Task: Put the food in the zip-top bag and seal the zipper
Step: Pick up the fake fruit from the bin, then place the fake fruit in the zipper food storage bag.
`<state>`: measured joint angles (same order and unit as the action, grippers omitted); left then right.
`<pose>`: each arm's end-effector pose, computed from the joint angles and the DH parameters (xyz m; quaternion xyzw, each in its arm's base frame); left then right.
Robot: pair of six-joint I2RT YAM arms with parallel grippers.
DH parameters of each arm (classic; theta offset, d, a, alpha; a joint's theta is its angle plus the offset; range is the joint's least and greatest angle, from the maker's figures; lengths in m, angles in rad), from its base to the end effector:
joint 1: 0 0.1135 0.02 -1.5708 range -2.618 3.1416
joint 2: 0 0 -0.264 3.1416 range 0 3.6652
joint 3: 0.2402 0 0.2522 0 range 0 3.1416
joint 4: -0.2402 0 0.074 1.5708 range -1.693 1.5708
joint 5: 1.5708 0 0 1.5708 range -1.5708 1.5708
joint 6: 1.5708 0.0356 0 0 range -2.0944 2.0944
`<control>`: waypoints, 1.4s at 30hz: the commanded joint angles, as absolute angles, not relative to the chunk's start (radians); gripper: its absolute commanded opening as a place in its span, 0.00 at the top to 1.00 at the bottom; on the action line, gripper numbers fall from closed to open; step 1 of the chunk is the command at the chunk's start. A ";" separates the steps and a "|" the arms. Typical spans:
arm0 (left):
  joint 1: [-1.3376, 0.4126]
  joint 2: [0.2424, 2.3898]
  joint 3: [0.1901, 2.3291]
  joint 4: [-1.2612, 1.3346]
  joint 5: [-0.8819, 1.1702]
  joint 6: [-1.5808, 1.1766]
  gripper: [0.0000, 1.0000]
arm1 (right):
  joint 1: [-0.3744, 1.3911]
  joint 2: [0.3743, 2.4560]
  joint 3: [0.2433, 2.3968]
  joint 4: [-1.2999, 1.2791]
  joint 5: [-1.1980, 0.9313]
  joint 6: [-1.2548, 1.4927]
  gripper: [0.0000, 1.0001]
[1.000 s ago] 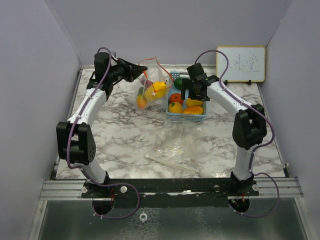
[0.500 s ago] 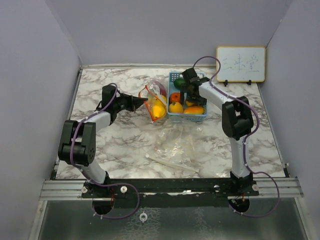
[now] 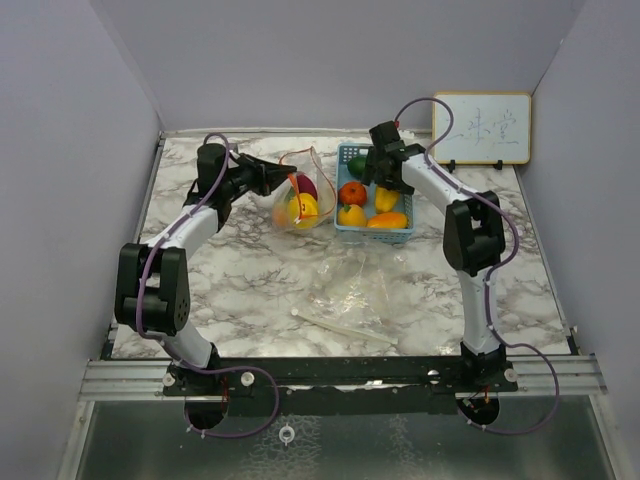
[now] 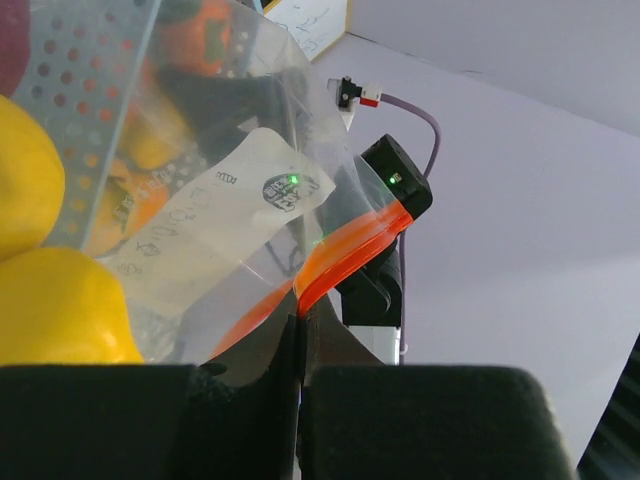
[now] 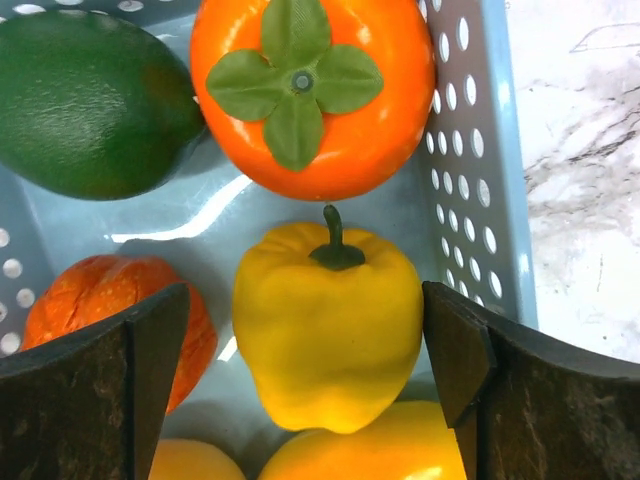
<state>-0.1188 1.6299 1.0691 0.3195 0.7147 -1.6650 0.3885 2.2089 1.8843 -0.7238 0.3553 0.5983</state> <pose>0.3675 -0.0674 0.2735 -0.3605 0.6784 -0.6226 0.1486 0.4509 0.1712 0.2112 0.1450 0.9409 -0.0300 0.3047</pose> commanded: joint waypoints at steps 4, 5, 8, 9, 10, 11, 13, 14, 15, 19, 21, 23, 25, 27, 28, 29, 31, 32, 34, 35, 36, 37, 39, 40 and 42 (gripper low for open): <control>-0.114 1.611 1.057 0.355 0.745 -1.706 1.00 | 0.385 2.251 1.850 -0.696 0.364 0.606 0.32; -0.114 1.613 1.065 0.358 0.746 -1.709 1.00 | 0.385 2.243 1.839 -0.688 0.361 0.602 0.39; -0.113 1.621 1.084 0.376 0.748 -1.738 1.00 | 0.384 2.208 1.832 -0.690 0.360 0.586 0.59; -0.113 1.621 1.088 0.389 0.749 -1.758 1.00 | 0.384 2.189 1.831 -0.686 0.361 0.575 0.61; -0.114 1.623 1.089 0.409 0.748 -1.782 1.00 | 0.384 2.169 1.830 -0.680 0.361 0.563 0.62; -0.114 1.623 1.089 0.433 0.745 -1.808 1.00 | 0.385 2.141 1.829 -0.674 0.360 0.548 0.64; -0.114 1.623 1.093 0.459 0.737 -1.836 1.00 | 0.384 2.071 1.817 -0.637 0.330 0.507 0.65; -0.114 1.627 1.100 0.460 0.732 -1.841 1.00 | 0.385 2.026 1.793 -0.602 0.297 0.480 0.65; -0.114 1.629 1.107 0.459 0.727 -1.847 1.00 | 0.384 1.983 1.770 -0.558 0.248 0.450 0.65; -0.115 1.639 1.142 0.436 0.704 -1.848 1.00 | 0.385 1.801 1.667 -0.393 -0.022 0.375 0.65; -0.115 1.642 1.164 0.397 0.695 -1.820 1.00 | 0.386 1.732 1.631 -0.326 -0.179 0.371 0.65; -0.115 1.643 1.172 0.358 0.687 -1.791 1.00 | 0.389 1.677 1.601 -0.269 -0.311 0.380 0.66; -0.115 1.643 1.164 0.346 0.684 -1.778 1.00 | 0.395 1.628 1.560 -0.186 -0.444 0.406 0.66; -0.115 1.644 1.152 0.345 0.681 -1.778 1.00 | 0.415 1.605 1.548 -0.133 -0.535 0.433 0.66; -0.114 1.644 1.149 0.345 0.681 -1.780 1.00 | 0.431 1.608 1.554 -0.119 -0.571 0.437 0.66; -0.116 1.645 1.147 0.345 0.681 -1.778 1.00 | 0.447 1.617 1.568 -0.112 -0.600 0.439 0.66; -0.118 1.645 1.147 0.340 0.679 -1.773 1.00 | 0.480 1.646 1.596 -0.096 -0.650 0.452 0.66; -0.118 1.643 1.149 0.336 0.678 -1.768 1.00 | 0.498 1.662 1.607 -0.087 -0.661 0.456 0.66; -0.118 1.641 1.152 0.332 0.677 -1.765 1.00 | 0.535 1.693 1.619 -0.078 -0.658 0.463 0.66; -0.118 1.641 1.151 0.331 0.677 -1.765 1.00 | 0.546 1.706 1.621 -0.076 -0.658 0.468 0.66; -0.118 1.639 1.151 0.331 0.675 -1.763 1.00 | 0.555 1.720 1.621 -0.075 -0.657 0.474 0.66; -0.118 1.638 1.151 0.330 0.675 -1.759 1.00 | 0.561 1.732 1.618 -0.073 -0.655 0.482 0.66; -0.118 1.634 1.146 0.330 0.676 -1.758 1.00 | 0.569 1.754 1.612 -0.092 -0.600 0.492 0.66; -0.119 1.632 1.144 0.330 0.678 -1.759 1.00 | 0.569 1.763 1.607 -0.099 -0.562 0.499 0.67; -0.120 1.623 1.134 0.332 0.680 -1.759 1.00 | 0.569 1.772 1.595 -0.121 -0.447 0.498 0.67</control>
